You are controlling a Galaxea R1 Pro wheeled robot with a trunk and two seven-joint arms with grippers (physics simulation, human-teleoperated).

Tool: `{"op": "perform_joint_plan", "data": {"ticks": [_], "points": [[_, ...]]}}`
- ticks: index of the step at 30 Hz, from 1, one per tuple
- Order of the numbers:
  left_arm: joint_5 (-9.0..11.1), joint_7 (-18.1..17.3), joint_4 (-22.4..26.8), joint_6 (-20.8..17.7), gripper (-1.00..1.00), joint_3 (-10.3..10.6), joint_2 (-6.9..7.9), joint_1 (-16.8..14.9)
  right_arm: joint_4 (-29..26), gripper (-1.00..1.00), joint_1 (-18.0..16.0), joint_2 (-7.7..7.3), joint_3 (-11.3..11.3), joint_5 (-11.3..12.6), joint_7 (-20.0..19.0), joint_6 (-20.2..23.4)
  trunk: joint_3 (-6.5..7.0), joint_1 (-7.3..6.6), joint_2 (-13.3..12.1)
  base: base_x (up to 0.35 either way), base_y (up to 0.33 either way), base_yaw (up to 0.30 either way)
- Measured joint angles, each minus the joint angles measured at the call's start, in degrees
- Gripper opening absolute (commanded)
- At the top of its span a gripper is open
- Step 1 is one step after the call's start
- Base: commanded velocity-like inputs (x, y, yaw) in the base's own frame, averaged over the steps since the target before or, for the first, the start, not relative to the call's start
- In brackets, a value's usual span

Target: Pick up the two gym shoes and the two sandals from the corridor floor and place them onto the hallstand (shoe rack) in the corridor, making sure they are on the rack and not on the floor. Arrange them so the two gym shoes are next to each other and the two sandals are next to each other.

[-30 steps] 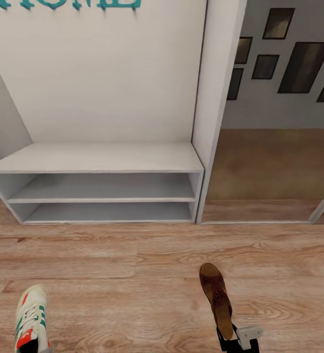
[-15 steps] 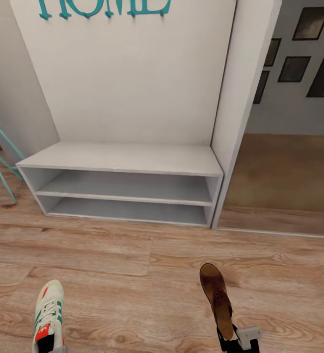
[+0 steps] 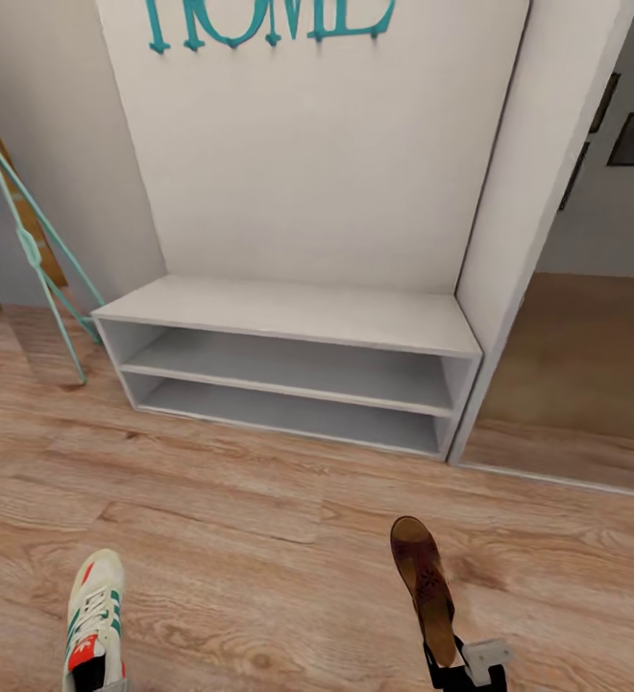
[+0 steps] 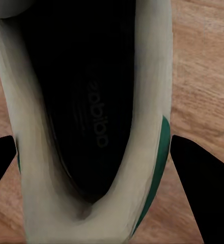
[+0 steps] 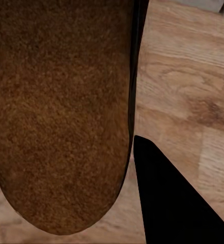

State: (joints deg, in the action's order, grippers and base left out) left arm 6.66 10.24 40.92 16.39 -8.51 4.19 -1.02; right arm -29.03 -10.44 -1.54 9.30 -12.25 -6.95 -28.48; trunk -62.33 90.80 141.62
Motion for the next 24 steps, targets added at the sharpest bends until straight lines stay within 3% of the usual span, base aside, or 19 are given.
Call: {"op": "perform_joint_plan", "data": {"ticks": [24], "points": [[-0.1, 0.0, -0.1, 0.0, -1.00, 0.0, 0.00, 0.0, 0.1, -1.00, 0.0, 0.08, 0.0, 0.0, -0.1, 0.0, 0.03, -0.01, 0.0, 0.140, 0.275, 0.276]]}}
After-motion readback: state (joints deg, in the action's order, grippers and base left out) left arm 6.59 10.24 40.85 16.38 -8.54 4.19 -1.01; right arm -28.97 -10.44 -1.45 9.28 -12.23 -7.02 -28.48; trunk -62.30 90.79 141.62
